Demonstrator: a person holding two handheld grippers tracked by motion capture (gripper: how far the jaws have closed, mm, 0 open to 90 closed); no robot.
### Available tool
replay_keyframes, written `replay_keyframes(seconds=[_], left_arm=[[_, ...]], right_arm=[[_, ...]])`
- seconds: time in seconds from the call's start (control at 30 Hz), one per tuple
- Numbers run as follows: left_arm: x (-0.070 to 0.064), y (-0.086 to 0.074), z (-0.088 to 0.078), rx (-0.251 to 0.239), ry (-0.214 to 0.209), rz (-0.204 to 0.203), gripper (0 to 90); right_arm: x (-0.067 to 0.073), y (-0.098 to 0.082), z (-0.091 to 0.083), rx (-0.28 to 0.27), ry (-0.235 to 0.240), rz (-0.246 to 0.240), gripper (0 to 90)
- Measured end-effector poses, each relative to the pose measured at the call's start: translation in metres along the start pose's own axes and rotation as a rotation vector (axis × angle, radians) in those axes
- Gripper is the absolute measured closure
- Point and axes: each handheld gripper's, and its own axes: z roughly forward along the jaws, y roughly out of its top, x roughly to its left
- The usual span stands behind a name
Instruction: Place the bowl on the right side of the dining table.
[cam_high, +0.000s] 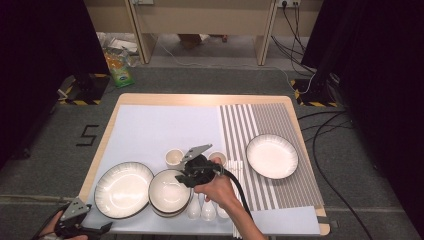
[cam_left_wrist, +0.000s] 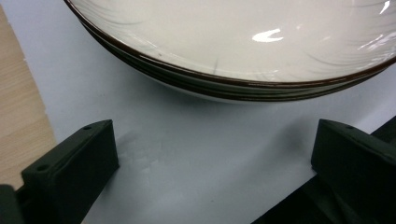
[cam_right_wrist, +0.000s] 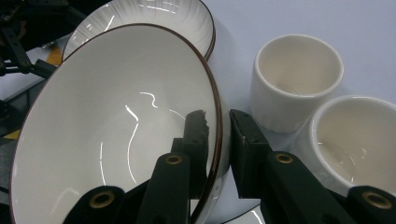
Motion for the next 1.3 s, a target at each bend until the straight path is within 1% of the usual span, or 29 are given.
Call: replay_keyframes(seconds=[0.13,0.17,0.3,0.37,0.4,0.47,0.5,0.6,0.63,0.8,0.83,0.87,0.93,1.03,1.07,1.1,1.13,1.17,1.2,1.23,1.3], left_arm=[[0.0,0.0,0.0,0.003,0.003,0.0,0.0],[0.0,0.0,-0.001,0.007,-0.006,0.003,0.0],[0.0,0.0,0.0,0.008,0.0,0.001,0.0],[0.0,0.0,0.0,0.004,-0.001,0.003,0.0],[0.0,0.001,-0.001,0.01,-0.003,0.001,0.0],[0.0,0.001,0.0,0.009,0.003,0.001,0.0],[0.0,0.0,0.0,0.007,0.001,0.004,0.0],[0.0,0.0,0.0,0.007,0.002,0.004,0.0],[0.0,0.001,-0.001,0.01,0.001,0.001,0.0],[0.0,0.0,-0.001,0.009,-0.004,0.004,0.0],[0.0,0.001,0.0,0.01,0.0,0.003,0.0],[0.0,0.0,-0.001,0.009,0.0,0.005,0.0],[0.0,0.0,-0.001,0.008,-0.003,0.004,0.0],[-0.001,0.001,0.0,0.006,0.005,0.0,0.0],[-0.001,0.001,0.0,0.006,0.005,0.0,0.0],[0.0,0.0,-0.001,0.009,-0.002,0.004,0.0],[0.0,0.0,-0.001,0.009,-0.002,0.004,0.0],[0.0,0.001,-0.001,0.012,0.001,0.003,0.0],[0.0,0.001,-0.001,0.012,0.001,0.003,0.0],[0.0,0.001,0.0,0.009,0.007,0.003,0.0],[0.0,0.0,-0.001,0.01,0.001,0.003,0.0]], right_arm=[[0.0,0.002,0.001,-0.02,-0.005,0.005,79.5],[0.0,0.004,0.002,-0.024,-0.001,0.008,79.8],[0.0,0.006,0.002,-0.011,0.007,0.007,79.9],[0.0,0.008,0.003,-0.005,0.009,0.007,80.0],[0.0,0.008,0.003,-0.002,0.013,0.006,79.7],[0.0,0.009,0.002,-0.004,0.012,0.01,79.6],[-0.001,0.011,0.001,-0.012,0.028,0.012,79.4],[-0.001,0.012,-0.001,-0.021,0.033,0.012,79.8],[-0.002,0.013,-0.003,-0.031,0.044,0.021,79.7],[-0.004,0.015,-0.009,-0.055,0.045,0.03,79.4],[-0.005,0.017,-0.014,-0.074,0.054,0.032,79.4],[-0.006,0.018,-0.016,-0.081,0.054,0.029,79.5],[-0.006,0.018,-0.019,-0.086,0.054,0.036,79.5],[-0.009,0.021,-0.03,-0.105,0.046,0.042,79.4],[-0.009,0.021,-0.03,-0.105,0.046,0.042,79.4],[-0.013,0.02,-0.037,-0.118,0.041,0.046,79.4],[-0.013,0.02,-0.037,-0.118,0.041,0.046,79.4],[-0.019,0.018,-0.044,-0.128,0.037,0.068,79.4],[-0.019,0.018,-0.044,-0.128,0.037,0.068,79.4],[-0.023,0.017,-0.05,-0.134,0.027,0.078,79.3],[-0.03,0.014,-0.057,-0.149,0.016,0.086,79.3]])
